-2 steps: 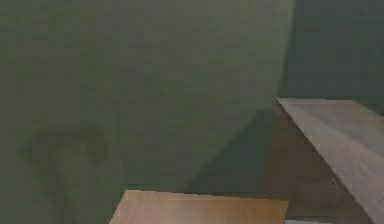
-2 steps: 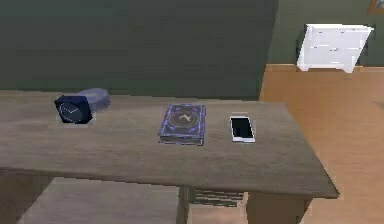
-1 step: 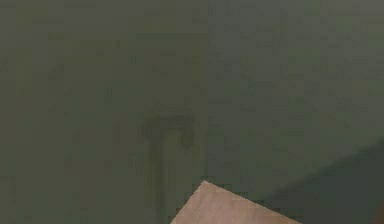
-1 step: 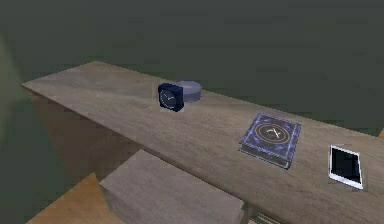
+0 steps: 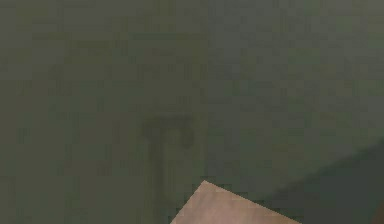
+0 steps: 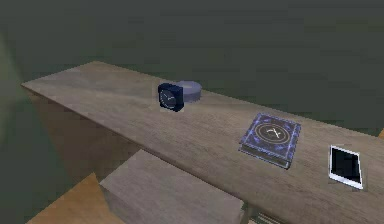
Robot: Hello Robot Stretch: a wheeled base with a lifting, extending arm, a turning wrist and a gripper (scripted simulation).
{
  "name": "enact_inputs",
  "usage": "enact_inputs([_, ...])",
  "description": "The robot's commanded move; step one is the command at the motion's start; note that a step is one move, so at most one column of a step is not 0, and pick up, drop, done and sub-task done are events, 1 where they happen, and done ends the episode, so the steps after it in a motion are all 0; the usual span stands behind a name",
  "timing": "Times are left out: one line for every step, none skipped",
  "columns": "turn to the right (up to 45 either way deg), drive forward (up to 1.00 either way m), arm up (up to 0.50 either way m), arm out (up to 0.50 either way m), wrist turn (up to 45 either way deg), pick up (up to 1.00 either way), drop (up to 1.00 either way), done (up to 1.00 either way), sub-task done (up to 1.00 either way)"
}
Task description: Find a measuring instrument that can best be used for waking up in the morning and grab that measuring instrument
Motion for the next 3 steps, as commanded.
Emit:
enact_inputs([0.0,0.00,0.38,0.00,0.0,0.00,0.00,0.00,0.00])
enact_inputs([0.0,0.00,0.00,0.46,0.0,0.00,0.00,0.00,0.00])
enact_inputs([0.0,0.00,0.00,0.00,45.0,0.00,0.00,0.00,0.00])
